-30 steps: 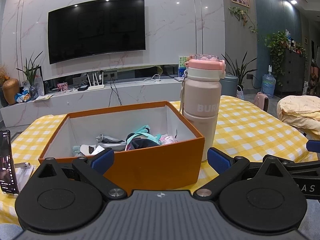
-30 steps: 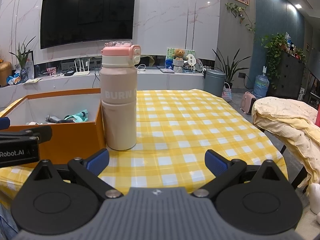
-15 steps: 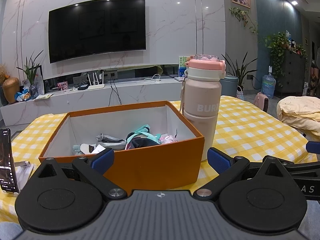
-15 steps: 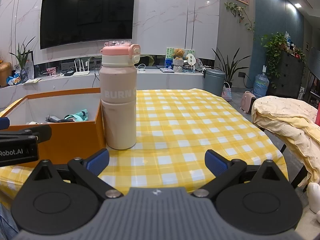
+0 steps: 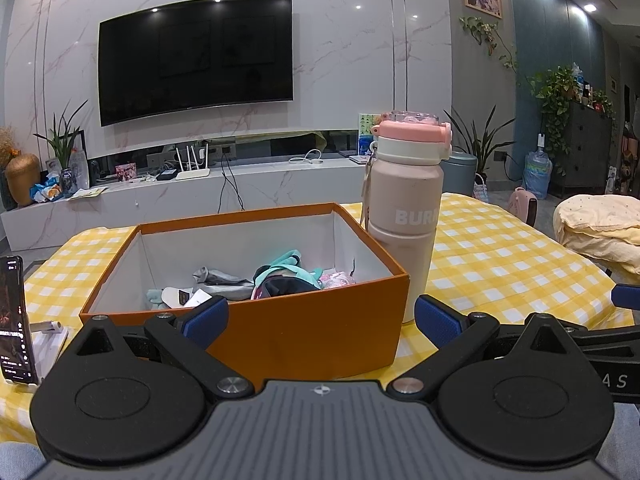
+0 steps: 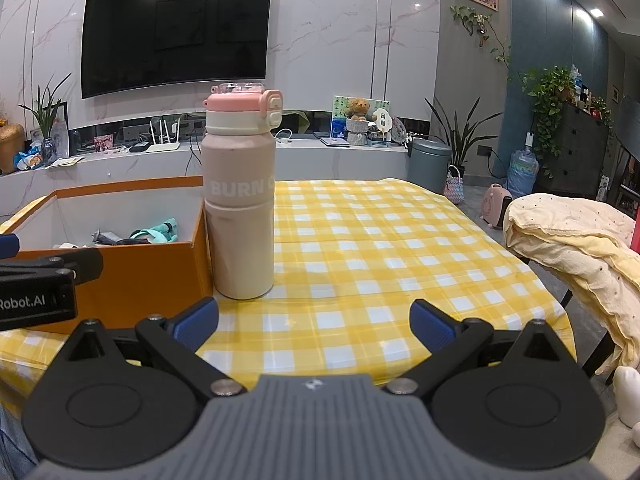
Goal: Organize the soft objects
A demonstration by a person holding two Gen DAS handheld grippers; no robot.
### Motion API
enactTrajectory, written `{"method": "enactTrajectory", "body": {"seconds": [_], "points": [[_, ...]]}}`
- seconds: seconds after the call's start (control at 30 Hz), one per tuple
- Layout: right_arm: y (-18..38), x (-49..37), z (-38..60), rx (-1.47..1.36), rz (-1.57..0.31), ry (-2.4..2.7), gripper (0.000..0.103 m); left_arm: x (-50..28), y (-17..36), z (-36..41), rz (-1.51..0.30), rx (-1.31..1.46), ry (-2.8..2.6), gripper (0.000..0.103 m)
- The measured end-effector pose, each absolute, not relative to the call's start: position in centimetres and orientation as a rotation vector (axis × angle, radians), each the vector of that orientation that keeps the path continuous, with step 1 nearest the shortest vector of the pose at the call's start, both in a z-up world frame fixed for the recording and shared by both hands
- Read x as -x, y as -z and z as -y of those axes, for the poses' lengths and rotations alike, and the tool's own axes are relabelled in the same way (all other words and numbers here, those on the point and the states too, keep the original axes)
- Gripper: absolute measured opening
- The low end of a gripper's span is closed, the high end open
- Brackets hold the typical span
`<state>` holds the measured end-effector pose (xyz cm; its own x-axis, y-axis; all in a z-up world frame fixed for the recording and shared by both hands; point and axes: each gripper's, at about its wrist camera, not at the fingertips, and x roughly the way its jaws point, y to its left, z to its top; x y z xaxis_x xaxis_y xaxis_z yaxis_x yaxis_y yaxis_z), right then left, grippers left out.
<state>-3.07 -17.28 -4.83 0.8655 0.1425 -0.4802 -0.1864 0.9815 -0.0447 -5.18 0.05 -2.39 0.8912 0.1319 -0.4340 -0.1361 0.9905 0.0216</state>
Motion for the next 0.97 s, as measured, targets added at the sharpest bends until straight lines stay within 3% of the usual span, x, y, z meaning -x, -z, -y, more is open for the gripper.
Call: {"method": "enactTrajectory", "body": {"seconds": [0.97], "points": [[4.93,3.22,17.17,0.094,-0.496,-0.175,0.100,5.49,2.23,0.01,-0.442,0.021,-0.125,0.103]]}}
